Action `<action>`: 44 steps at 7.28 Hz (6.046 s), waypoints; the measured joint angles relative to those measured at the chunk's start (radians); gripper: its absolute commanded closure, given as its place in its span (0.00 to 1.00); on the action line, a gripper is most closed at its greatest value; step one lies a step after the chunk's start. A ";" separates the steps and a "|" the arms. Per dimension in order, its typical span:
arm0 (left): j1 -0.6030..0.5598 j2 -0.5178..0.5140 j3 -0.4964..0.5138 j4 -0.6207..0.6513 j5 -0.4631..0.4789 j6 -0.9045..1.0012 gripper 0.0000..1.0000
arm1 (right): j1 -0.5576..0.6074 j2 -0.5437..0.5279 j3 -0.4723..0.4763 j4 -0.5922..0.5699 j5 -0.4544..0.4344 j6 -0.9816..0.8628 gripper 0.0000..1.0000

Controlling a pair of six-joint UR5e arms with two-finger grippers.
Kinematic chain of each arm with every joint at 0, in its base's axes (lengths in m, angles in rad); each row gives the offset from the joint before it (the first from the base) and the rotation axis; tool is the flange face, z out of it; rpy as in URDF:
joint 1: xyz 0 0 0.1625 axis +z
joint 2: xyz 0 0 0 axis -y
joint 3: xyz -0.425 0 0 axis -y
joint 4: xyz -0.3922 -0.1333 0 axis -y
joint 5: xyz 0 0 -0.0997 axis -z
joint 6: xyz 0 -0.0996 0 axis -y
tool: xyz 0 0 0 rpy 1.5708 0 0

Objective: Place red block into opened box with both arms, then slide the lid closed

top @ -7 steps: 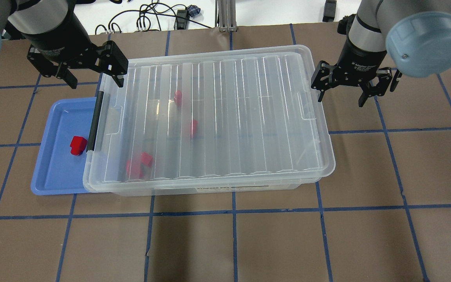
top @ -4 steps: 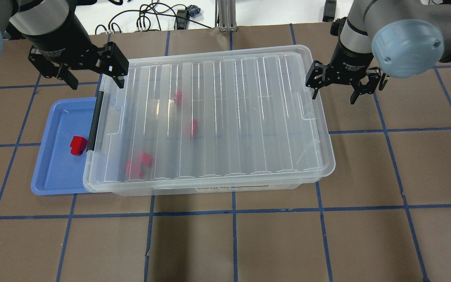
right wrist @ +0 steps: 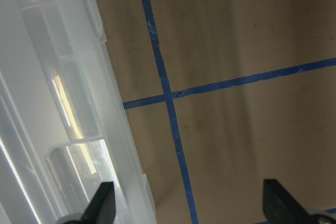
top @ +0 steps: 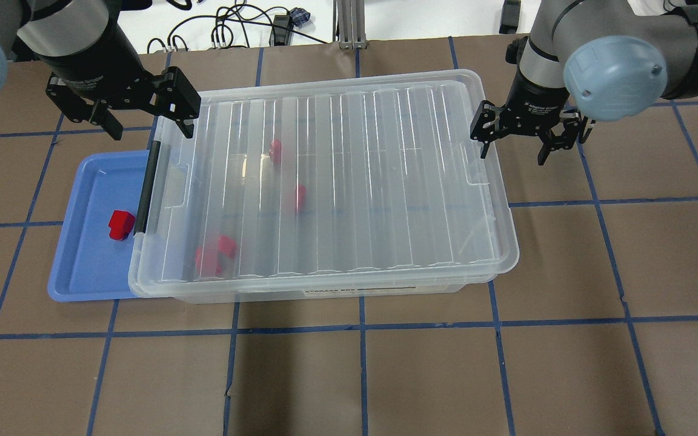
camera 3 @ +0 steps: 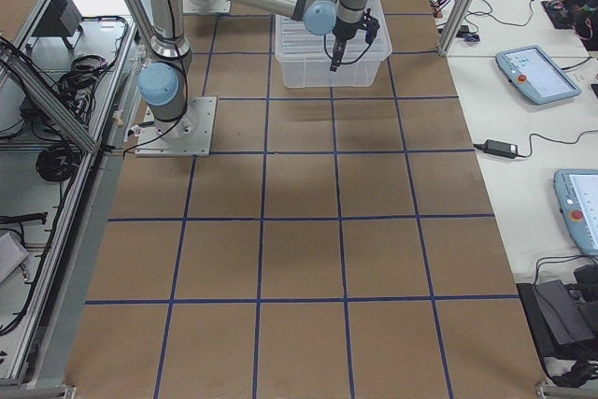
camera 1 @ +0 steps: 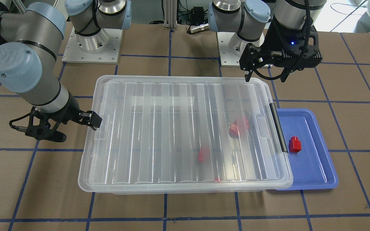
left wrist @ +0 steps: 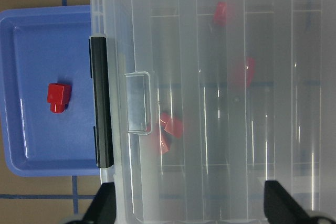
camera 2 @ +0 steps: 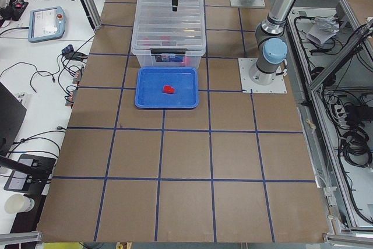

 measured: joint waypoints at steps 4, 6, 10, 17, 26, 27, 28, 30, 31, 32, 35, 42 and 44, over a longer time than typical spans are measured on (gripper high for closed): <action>-0.001 -0.006 0.003 0.000 -0.002 0.008 0.00 | -0.002 0.012 0.000 -0.003 -0.059 -0.015 0.00; 0.000 -0.002 0.007 0.000 -0.002 0.006 0.00 | -0.010 0.016 -0.003 -0.003 -0.109 -0.036 0.00; 0.004 -0.004 0.010 0.017 0.004 0.003 0.00 | -0.108 0.013 -0.004 0.002 -0.133 -0.144 0.00; 0.408 -0.146 -0.074 0.086 -0.100 0.426 0.00 | -0.167 0.008 -0.006 0.000 -0.176 -0.293 0.00; 0.514 -0.364 -0.370 0.607 -0.112 0.695 0.00 | -0.287 0.010 -0.015 -0.005 -0.186 -0.498 0.00; 0.509 -0.378 -0.379 0.626 -0.114 0.698 0.06 | -0.291 0.011 -0.015 -0.005 -0.186 -0.510 0.00; 0.506 -0.389 -0.384 0.635 -0.113 0.701 0.21 | -0.296 0.011 -0.015 -0.007 -0.186 -0.516 0.00; 0.506 -0.404 -0.388 0.639 -0.106 0.704 0.60 | -0.304 0.009 -0.013 -0.009 -0.187 -0.518 0.00; 0.505 -0.407 -0.387 0.640 -0.104 0.713 0.77 | -0.304 0.006 -0.013 -0.009 -0.187 -0.518 0.00; 0.504 -0.408 -0.385 0.641 -0.103 0.726 0.81 | -0.304 0.005 -0.013 -0.009 -0.187 -0.517 0.00; 0.486 -0.359 -0.294 0.562 -0.095 0.734 0.81 | -0.304 -0.001 -0.017 -0.008 -0.186 -0.517 0.00; 0.123 -0.192 -0.004 0.046 -0.068 0.242 0.81 | -0.289 -0.026 -0.211 0.182 -0.171 -0.500 0.00; 0.039 -0.209 -0.091 0.169 -0.069 0.072 0.81 | -0.289 -0.025 -0.218 0.197 -0.153 -0.501 0.00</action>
